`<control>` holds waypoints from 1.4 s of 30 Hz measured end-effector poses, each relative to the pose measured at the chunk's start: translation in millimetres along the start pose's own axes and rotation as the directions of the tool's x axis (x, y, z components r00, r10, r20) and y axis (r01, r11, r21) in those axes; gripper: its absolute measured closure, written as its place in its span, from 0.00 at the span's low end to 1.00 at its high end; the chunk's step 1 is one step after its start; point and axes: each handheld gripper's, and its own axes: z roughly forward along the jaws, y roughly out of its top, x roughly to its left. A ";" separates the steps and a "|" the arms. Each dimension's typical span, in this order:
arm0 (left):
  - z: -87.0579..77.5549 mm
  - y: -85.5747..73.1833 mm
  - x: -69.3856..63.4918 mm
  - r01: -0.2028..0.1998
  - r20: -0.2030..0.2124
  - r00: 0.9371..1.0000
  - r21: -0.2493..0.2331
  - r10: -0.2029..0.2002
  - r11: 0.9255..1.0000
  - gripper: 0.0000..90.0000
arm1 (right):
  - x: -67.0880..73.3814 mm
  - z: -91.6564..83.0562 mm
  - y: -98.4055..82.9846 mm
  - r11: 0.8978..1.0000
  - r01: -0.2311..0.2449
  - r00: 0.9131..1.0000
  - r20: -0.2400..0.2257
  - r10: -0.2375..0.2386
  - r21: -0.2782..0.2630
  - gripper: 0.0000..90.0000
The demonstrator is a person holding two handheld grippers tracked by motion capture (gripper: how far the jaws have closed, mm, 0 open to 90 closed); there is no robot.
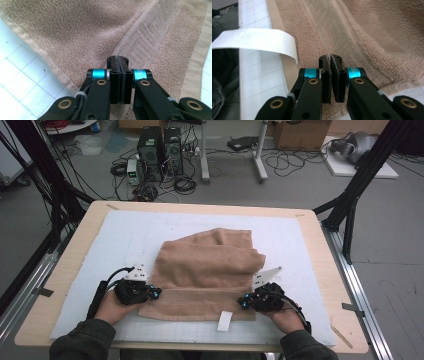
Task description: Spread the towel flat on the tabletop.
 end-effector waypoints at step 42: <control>1.0 6.8 3.9 -0.007 -0.026 1.000 -0.033 0.007 0.999 0.96 | -14.4 14.4 14.2 1.000 0.013 1.000 0.010 -0.013 0.002 0.94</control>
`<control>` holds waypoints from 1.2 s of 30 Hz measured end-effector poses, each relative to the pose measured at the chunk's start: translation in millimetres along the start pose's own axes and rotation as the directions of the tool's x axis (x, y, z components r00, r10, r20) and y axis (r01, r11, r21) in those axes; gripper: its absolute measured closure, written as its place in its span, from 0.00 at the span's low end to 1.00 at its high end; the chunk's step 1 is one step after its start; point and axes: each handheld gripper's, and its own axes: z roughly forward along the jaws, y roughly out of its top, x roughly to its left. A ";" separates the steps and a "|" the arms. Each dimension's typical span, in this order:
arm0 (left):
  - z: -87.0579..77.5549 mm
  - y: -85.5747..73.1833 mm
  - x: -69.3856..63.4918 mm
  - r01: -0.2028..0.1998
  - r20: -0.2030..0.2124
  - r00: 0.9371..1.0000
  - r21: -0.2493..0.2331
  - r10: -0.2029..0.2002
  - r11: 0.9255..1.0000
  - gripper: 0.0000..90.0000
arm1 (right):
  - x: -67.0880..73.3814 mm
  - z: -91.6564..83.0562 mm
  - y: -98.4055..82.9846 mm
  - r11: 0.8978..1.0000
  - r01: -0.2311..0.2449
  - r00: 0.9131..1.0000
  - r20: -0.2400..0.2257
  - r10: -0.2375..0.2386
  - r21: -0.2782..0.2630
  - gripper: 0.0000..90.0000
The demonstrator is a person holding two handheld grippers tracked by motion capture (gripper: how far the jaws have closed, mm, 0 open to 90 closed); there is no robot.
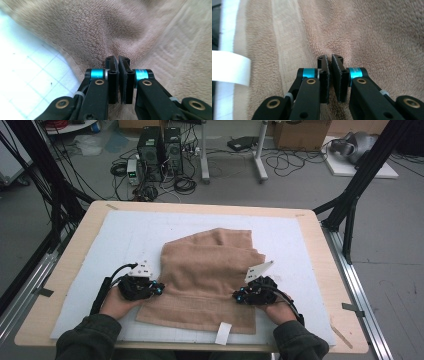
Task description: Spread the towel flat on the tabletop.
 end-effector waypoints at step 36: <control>-3.1 -15.9 -28.3 -0.043 -0.010 0.999 -0.036 0.043 0.998 0.93 | 17.3 3.2 -2.2 0.999 0.043 0.999 0.006 -0.043 0.000 0.94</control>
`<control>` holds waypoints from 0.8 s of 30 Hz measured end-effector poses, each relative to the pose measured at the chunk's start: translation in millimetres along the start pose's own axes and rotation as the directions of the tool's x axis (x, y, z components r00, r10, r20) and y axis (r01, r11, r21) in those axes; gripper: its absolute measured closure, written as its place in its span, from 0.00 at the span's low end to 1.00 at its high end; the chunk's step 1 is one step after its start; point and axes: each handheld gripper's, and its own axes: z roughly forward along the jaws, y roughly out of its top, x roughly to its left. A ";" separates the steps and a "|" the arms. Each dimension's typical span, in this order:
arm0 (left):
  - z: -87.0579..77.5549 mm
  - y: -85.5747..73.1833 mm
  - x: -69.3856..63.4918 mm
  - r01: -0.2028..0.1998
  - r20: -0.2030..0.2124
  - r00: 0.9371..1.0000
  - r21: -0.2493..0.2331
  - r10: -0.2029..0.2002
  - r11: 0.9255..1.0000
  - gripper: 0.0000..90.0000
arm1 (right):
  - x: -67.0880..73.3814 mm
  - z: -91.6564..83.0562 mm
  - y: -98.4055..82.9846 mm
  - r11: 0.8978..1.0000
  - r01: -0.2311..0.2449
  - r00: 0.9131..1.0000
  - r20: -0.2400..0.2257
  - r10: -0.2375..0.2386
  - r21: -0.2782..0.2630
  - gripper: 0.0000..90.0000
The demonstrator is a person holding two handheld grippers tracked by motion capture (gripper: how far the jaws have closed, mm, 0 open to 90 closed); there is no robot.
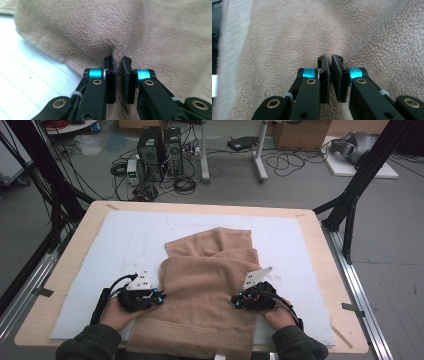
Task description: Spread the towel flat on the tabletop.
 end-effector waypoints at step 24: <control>11.4 0.0 -3.4 0.025 0.051 0.998 0.018 -0.026 1.000 0.91 | 8.9 -0.9 -8.5 1.000 -0.005 0.999 -0.039 0.006 0.006 0.91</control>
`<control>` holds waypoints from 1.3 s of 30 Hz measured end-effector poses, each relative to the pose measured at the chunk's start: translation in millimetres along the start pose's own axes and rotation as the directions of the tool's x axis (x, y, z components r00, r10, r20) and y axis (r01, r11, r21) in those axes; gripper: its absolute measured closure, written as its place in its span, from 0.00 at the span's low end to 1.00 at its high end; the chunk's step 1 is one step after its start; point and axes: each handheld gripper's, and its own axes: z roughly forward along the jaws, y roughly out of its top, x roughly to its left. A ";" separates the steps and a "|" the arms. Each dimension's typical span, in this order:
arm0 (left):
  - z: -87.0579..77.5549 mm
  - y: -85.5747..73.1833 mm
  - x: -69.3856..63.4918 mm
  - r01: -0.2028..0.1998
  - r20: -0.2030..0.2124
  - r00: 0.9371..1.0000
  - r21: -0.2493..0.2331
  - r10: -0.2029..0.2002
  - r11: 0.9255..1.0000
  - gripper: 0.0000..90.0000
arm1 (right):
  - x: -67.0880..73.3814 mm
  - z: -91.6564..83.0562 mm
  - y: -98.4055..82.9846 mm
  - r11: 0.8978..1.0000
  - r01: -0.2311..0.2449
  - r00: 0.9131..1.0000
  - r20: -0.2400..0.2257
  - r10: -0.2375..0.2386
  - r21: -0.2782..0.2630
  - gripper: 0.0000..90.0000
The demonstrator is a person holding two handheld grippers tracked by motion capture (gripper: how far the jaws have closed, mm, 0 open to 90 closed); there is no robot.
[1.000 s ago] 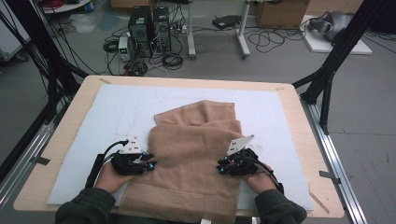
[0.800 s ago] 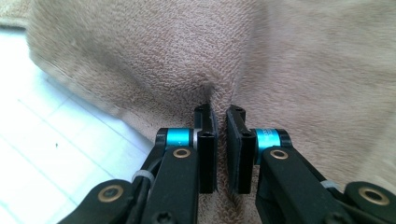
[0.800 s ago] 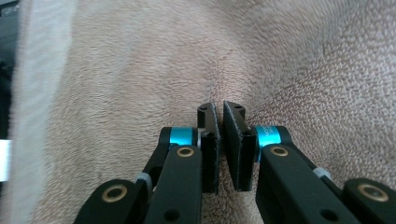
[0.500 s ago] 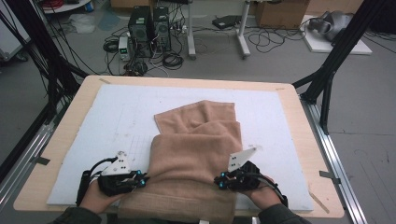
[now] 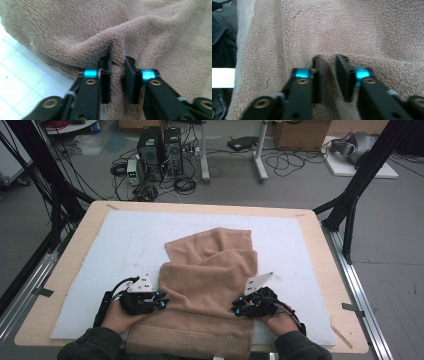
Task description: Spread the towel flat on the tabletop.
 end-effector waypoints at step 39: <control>63.0 71.5 124.8 0.227 -0.204 0.951 -0.055 -0.233 0.972 0.72 | -29.5 -13.0 8.2 0.996 -0.020 0.996 0.082 0.027 -0.082 0.62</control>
